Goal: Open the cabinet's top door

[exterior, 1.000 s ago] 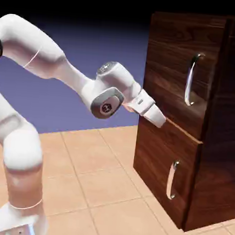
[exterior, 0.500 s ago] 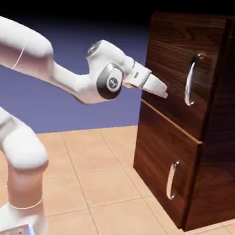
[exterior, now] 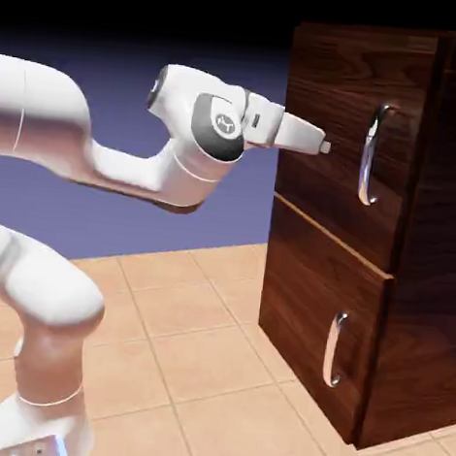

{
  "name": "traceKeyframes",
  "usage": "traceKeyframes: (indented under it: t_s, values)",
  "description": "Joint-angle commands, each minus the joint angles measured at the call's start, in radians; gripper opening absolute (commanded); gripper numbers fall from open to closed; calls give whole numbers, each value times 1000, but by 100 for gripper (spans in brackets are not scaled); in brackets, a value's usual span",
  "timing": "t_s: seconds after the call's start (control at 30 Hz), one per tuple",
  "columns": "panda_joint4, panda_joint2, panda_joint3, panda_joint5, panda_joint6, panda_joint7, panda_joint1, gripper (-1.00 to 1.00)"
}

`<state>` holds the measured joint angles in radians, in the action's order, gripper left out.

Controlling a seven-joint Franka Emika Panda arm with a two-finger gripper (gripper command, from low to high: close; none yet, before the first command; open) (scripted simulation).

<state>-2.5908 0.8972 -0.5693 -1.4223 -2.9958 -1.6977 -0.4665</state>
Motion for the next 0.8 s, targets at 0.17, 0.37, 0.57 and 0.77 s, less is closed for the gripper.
traceKeyframes:
  t_s: [0.17,0.37,0.57,0.77]
  values:
    - [40,60,-104,-261,8,-176,-83,0]
    - [80,120,-209,-522,15,-351,-167,0]
    - [121,180,-313,-783,23,-527,-250,0]
    - [150,223,-388,-970,28,-653,-310,0]
